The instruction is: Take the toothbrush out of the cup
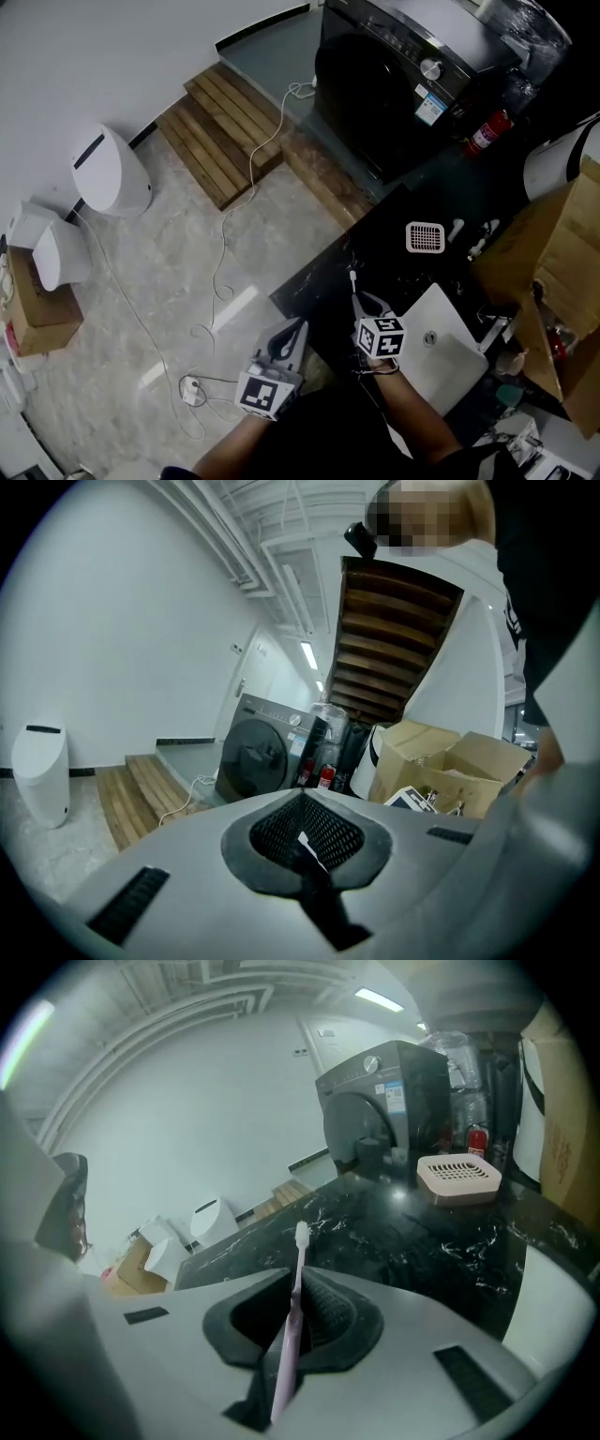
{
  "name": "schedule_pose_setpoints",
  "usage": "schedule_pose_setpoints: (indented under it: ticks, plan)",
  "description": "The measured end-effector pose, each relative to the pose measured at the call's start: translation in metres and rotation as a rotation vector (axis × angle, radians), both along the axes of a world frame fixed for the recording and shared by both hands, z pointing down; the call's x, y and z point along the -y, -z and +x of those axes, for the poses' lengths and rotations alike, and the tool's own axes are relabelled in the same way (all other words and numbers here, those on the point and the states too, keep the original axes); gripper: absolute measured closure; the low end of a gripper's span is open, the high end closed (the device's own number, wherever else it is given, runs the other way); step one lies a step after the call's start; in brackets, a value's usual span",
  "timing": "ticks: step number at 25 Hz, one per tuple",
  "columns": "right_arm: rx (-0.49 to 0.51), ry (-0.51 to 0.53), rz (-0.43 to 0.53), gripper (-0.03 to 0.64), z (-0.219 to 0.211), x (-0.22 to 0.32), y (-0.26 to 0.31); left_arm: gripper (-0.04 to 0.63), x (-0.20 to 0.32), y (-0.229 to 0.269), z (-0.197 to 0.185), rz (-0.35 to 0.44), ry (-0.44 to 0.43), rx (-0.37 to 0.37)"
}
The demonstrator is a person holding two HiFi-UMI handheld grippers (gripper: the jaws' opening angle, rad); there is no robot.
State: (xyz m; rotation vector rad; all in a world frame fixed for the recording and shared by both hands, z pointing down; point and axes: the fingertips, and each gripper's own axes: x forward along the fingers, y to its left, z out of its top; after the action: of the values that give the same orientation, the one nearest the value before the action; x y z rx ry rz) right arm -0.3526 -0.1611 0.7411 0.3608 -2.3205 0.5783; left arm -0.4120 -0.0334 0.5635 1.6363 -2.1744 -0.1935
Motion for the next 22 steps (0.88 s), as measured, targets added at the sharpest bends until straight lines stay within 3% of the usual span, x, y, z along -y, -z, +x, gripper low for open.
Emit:
schedule_pose_setpoints:
  ticks: [14, 22]
  plan:
    - [-0.01, 0.004, 0.012, 0.549, 0.003, -0.004, -0.005, 0.571, -0.01, -0.001, -0.005, -0.011, 0.032, 0.009]
    - [0.045, 0.005, 0.074, 0.543, 0.005, -0.013, 0.041, 0.571, -0.038, 0.024, 0.0, 0.028, 0.053, 0.025]
